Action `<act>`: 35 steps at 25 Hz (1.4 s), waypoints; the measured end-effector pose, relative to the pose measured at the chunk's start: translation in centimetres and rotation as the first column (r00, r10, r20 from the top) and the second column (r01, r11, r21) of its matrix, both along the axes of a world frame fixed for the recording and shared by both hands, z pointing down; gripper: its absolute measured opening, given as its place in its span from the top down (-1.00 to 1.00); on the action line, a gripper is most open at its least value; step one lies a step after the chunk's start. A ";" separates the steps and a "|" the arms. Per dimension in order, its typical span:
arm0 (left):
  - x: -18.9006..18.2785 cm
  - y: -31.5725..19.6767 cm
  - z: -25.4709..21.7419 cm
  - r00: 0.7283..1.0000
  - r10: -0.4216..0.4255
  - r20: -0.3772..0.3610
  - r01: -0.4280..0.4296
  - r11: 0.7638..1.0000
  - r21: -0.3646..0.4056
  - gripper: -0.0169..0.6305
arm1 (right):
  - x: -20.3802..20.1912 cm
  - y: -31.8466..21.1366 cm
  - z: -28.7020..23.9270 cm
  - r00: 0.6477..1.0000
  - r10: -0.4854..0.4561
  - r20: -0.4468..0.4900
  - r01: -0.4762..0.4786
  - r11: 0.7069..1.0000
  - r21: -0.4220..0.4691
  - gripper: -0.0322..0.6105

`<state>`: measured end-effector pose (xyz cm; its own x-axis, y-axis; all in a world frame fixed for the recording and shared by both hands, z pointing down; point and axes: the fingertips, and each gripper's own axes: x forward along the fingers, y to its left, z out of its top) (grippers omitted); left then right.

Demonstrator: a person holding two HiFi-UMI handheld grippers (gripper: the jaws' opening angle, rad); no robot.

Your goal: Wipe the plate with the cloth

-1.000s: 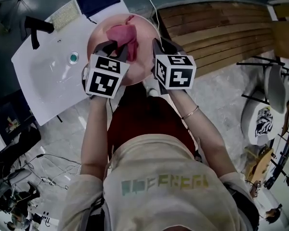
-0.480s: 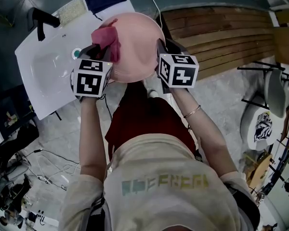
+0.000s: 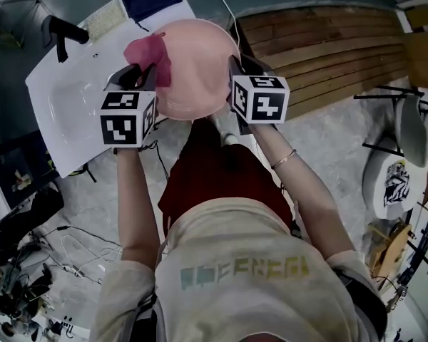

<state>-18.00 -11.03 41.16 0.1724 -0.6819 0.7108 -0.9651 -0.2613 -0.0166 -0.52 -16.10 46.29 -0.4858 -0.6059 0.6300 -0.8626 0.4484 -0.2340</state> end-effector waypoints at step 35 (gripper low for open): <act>9.4 5.4 3.3 0.969 0.222 -0.108 -0.233 0.966 -0.112 0.74 | 0.2 0.5 -0.2 0.999 0.032 -0.021 -0.031 0.999 0.024 0.70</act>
<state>-8.59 -5.60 44.49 0.3825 -0.5258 0.7597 -0.8757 -0.4685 0.1166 -0.28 -15.60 46.13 -0.4531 -0.6354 0.6252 -0.8810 0.4262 -0.2053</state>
